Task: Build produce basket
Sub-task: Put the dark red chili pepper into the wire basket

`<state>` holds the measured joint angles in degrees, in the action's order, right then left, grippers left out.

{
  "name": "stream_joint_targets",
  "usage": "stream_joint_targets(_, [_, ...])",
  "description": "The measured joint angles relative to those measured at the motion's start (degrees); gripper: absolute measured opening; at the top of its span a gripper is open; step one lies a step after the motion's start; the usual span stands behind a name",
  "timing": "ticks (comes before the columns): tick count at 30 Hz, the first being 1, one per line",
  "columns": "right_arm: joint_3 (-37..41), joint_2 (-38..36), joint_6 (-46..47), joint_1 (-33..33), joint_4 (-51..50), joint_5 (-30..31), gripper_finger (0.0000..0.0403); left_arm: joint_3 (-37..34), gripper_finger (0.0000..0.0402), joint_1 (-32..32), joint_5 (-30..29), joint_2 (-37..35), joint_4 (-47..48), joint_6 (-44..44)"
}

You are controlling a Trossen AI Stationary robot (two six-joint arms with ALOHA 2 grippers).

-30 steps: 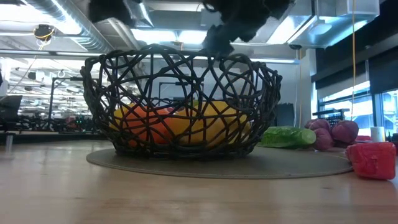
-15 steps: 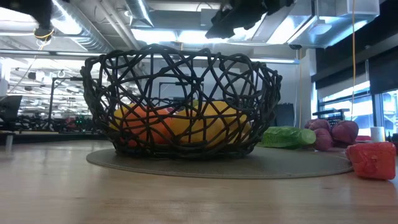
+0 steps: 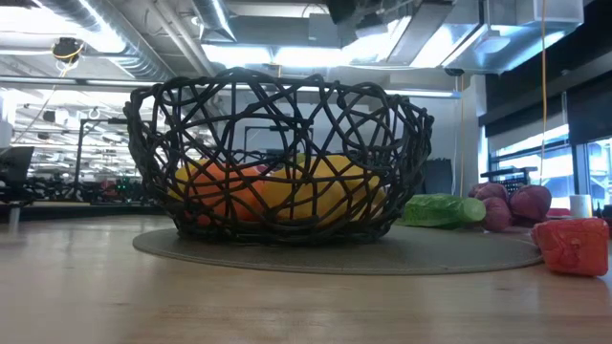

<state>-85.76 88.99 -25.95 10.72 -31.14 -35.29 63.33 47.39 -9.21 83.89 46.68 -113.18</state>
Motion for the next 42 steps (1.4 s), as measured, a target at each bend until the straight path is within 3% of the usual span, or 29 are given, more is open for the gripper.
stream_joint_targets(6, [-2.6,0.0,0.0,0.0,-0.8,-3.9,0.02,0.0,0.0253,1.8,1.7,6.3,-6.3,-0.9])
stream_joint_targets(19, [-2.8,0.1,0.0,0.0,-1.8,-3.9,0.02,0.0,0.0253,3.2,4.3,11.2,-1.9,-3.9])
stream_joint_targets(42, [-2.8,0.1,-0.1,0.0,-4.9,-4.0,0.02,0.0,0.0253,3.2,7.2,20.1,-4.1,-5.2])
